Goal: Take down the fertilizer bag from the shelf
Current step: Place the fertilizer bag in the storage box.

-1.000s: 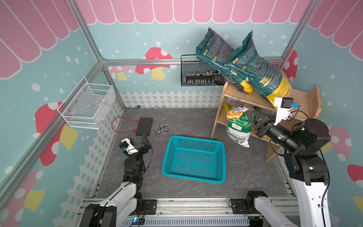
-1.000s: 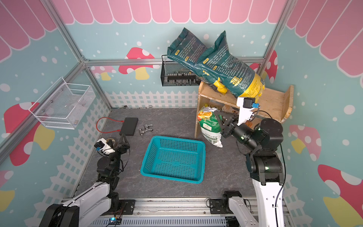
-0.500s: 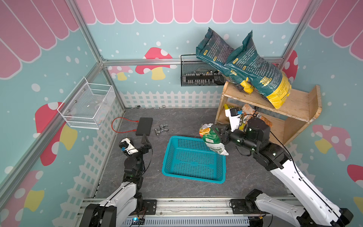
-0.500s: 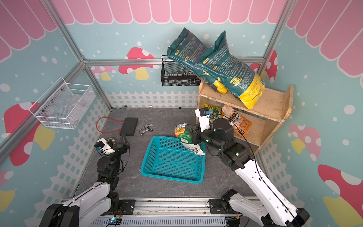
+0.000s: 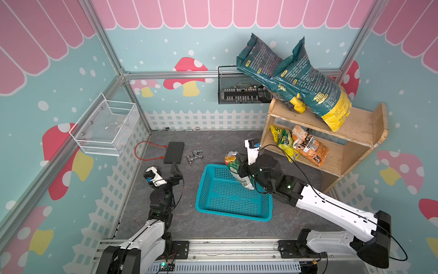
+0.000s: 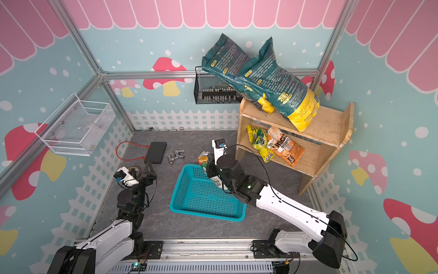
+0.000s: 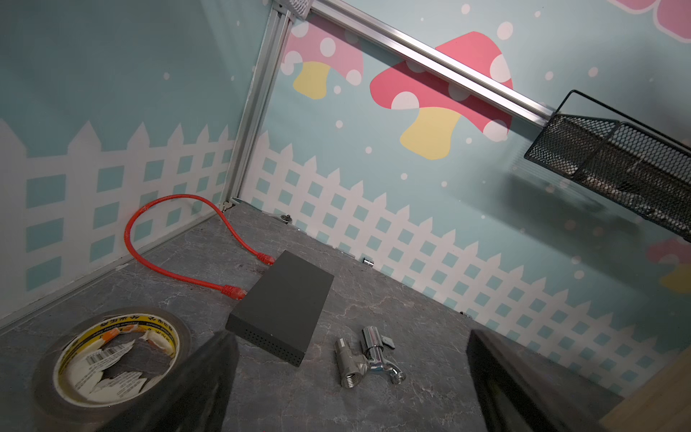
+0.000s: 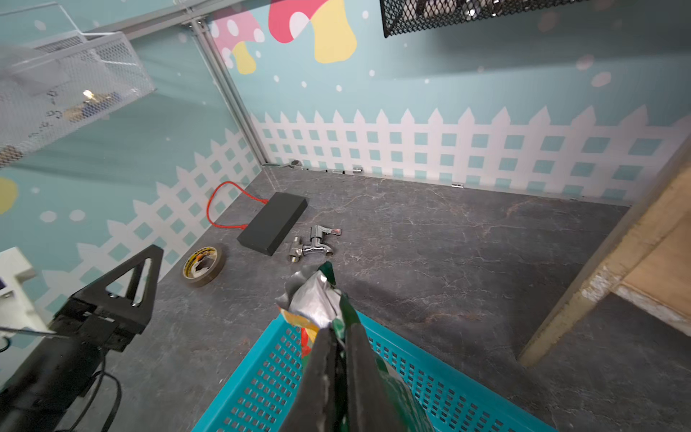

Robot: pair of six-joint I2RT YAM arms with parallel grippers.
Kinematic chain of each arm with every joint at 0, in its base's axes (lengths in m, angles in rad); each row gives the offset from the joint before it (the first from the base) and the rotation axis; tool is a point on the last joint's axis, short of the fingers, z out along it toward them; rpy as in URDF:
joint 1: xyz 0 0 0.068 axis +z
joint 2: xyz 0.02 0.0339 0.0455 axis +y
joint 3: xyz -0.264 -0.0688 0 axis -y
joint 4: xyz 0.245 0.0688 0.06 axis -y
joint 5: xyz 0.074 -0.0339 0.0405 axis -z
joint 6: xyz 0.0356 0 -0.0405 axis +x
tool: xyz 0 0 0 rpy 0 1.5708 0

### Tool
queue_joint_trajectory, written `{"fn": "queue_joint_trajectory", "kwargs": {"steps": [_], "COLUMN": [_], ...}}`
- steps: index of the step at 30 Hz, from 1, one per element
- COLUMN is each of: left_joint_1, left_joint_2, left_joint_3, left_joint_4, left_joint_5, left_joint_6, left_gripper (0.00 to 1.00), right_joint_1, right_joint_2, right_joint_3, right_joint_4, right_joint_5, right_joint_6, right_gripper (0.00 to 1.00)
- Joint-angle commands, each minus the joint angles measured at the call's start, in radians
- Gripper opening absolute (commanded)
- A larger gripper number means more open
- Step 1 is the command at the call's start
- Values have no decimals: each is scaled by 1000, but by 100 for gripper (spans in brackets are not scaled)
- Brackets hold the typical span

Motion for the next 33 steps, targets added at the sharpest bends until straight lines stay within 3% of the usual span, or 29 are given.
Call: {"fn": "queue_joint_trajectory", "kwargs": {"steps": [1, 12, 16, 21, 26, 29, 33], "left_joint_1": [6, 6, 5, 6, 12, 19, 19], "left_joint_2": [2, 1, -32, -143, -322, -350, -268], "left_joint_3": [14, 16, 50, 301, 457, 688, 996], "left_joint_4": [2, -1, -89, -549, -788, -951, -1216], "left_joint_5": [-6, 3, 38, 191, 354, 497, 668], "left_joint_6": [1, -12, -56, -181, -404, -336, -122], "left_gripper": [99, 99, 99, 99, 99, 99, 99], "right_joint_1": [33, 95, 107, 115, 123, 125, 130], "right_joint_2": [24, 233, 318, 393, 415, 429, 454], "right_joint_3": [16, 27, 51, 84, 64, 56, 54], "right_joint_4": [235, 389, 447, 475, 543, 569, 601], "right_joint_5": [137, 312, 330, 314, 326, 330, 349], "right_joint_6": [28, 89, 99, 109, 84, 80, 80], "right_gripper": [0, 0, 0, 0, 0, 0, 0]}}
